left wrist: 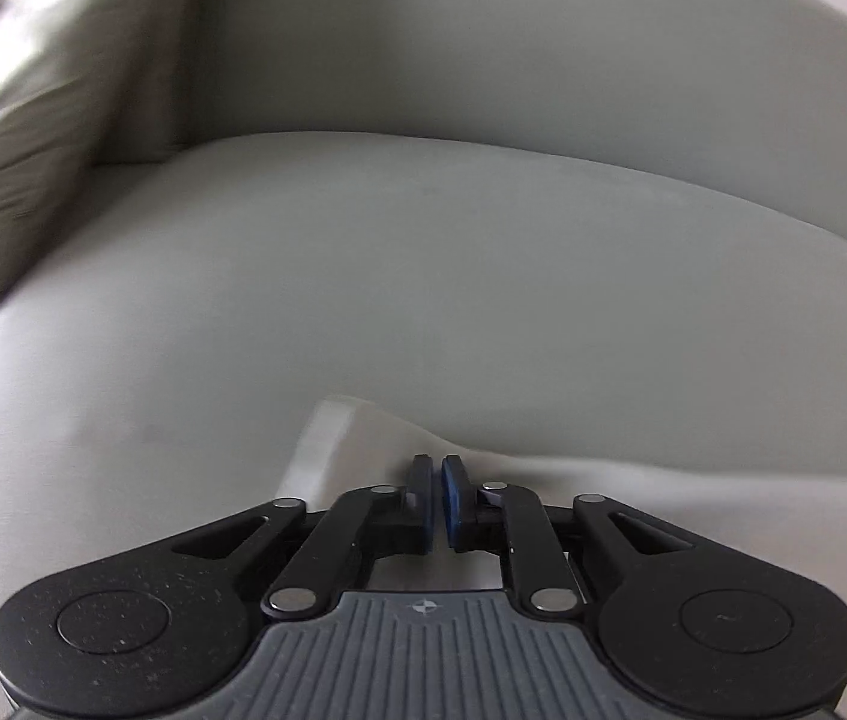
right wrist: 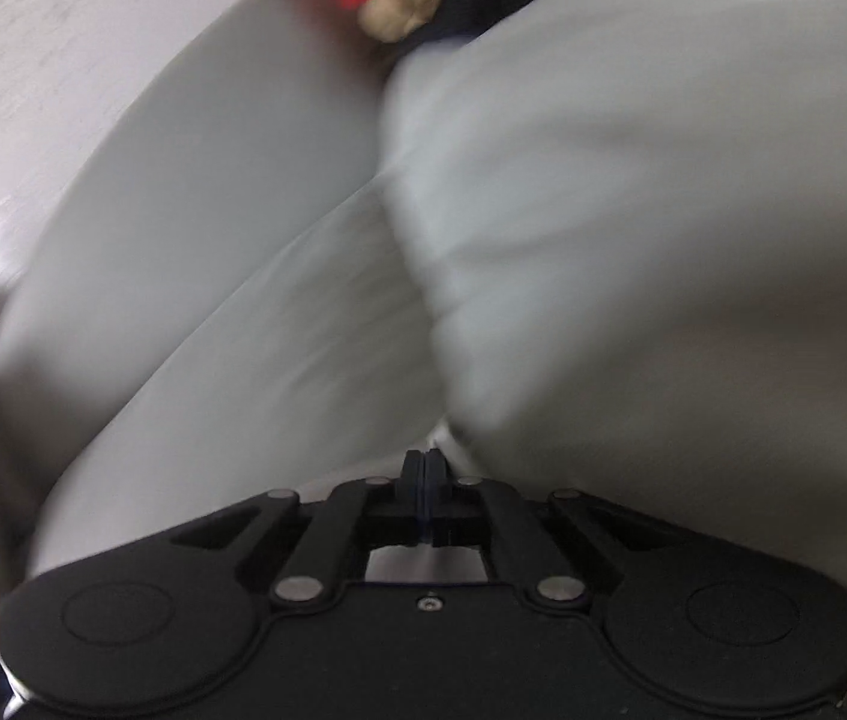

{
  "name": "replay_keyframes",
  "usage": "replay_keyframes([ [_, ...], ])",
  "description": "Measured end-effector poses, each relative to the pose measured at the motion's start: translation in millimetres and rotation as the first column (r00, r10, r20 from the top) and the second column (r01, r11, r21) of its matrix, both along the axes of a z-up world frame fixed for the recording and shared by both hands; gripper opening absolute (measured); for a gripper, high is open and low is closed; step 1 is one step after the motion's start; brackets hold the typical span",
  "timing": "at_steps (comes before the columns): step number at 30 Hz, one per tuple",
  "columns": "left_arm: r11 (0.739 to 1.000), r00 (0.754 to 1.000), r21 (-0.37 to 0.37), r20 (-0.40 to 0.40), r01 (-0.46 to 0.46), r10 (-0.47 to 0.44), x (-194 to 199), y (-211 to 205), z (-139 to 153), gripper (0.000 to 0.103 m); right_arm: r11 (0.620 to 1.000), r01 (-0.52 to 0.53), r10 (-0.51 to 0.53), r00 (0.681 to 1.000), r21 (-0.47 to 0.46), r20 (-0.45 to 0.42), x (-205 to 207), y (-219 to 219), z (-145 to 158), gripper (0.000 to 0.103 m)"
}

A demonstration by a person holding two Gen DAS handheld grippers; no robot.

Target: Fold clothes

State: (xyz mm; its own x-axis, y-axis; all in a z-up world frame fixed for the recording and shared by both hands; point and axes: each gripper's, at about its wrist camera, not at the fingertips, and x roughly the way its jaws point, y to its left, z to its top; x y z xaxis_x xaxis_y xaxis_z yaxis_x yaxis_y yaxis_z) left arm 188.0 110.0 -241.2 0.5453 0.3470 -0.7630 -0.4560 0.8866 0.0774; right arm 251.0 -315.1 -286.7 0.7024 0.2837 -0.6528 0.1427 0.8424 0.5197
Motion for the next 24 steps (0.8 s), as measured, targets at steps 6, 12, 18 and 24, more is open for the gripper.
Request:
replay_keyframes([
  [6,0.989,0.988,-0.004,-0.052,-0.148,0.148,-15,28,30,0.006,0.997,0.032,-0.030,0.999,-0.073,0.035,-29,-2,28,0.004],
  [12,0.995,0.997,-0.076,-0.040,0.057,-0.060,-63,-10,80,0.015,0.999,-0.003,0.002,1.000,0.035,0.025,-89,-25,73,0.007],
  [18,0.962,0.963,-0.067,-0.024,0.266,-0.268,-120,-78,114,0.024,0.992,-0.121,0.120,0.992,0.040,0.025,-143,-23,110,0.015],
  [24,0.938,0.933,0.003,-0.109,0.346,-0.344,-136,-133,74,0.024,0.969,-0.247,0.247,0.968,-0.008,-0.052,-160,10,95,0.016],
])
